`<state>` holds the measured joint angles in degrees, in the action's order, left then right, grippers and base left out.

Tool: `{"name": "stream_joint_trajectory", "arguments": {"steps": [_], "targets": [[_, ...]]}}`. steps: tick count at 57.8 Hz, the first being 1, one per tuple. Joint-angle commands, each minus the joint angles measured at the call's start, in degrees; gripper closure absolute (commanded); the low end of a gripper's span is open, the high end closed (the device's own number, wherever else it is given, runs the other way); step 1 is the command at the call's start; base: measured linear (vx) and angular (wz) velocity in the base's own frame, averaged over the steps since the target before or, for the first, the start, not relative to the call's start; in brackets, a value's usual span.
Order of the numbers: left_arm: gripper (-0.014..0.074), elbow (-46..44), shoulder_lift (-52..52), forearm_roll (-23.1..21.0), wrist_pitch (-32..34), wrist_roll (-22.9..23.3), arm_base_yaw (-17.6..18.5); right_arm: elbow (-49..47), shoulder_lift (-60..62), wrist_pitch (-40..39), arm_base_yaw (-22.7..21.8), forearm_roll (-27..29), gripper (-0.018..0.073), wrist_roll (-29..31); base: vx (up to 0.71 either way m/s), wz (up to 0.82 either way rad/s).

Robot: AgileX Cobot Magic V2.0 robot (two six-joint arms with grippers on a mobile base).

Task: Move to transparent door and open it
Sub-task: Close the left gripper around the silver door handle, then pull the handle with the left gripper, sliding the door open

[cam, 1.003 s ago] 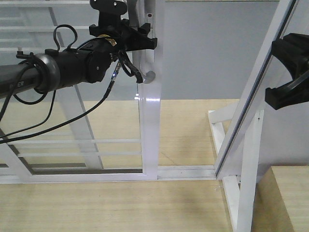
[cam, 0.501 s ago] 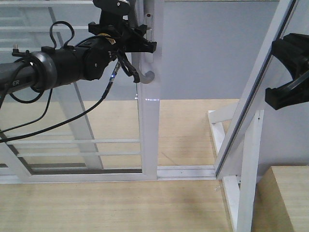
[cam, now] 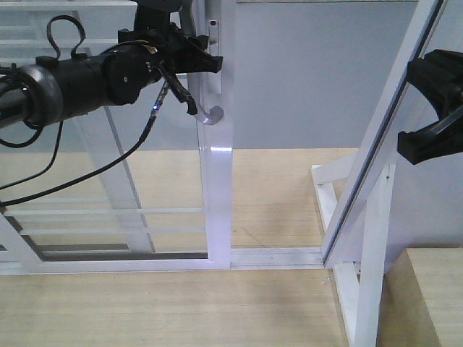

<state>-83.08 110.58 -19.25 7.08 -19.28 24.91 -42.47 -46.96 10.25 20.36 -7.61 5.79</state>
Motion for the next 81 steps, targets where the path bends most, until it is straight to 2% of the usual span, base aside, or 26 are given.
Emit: {"name": "stream_joint_trajectory", "arguments": {"steps": [1, 21, 59, 81], "targets": [[0.0596, -2.0, -6.1, -1.3, 7.1, -0.3, -2.5, -1.6, 0.4, -4.6, -0.2, -0.5, 0.0564, 0.4, 0.0, 0.0], [0.0596, -2.0, -10.3, -1.3, 2.0, -2.9, -6.4, -1.6, 0.4, -4.9, -0.2, -0.5, 0.0564, 0.4, 0.0, 0.0], [0.0596, -2.0, -15.9, -1.1, -5.7, -3.3, -18.2, -1.6, 0.4, -5.7, -0.2, -0.3, 0.0564, 0.2, 0.0, 0.0], [0.0596, -1.9, -19.5, -1.1, -11.5, -3.2, -22.1, -1.6, 0.4, -7.1, -0.2, -0.1, 0.0564, 0.1, 0.0, 0.0]]}}
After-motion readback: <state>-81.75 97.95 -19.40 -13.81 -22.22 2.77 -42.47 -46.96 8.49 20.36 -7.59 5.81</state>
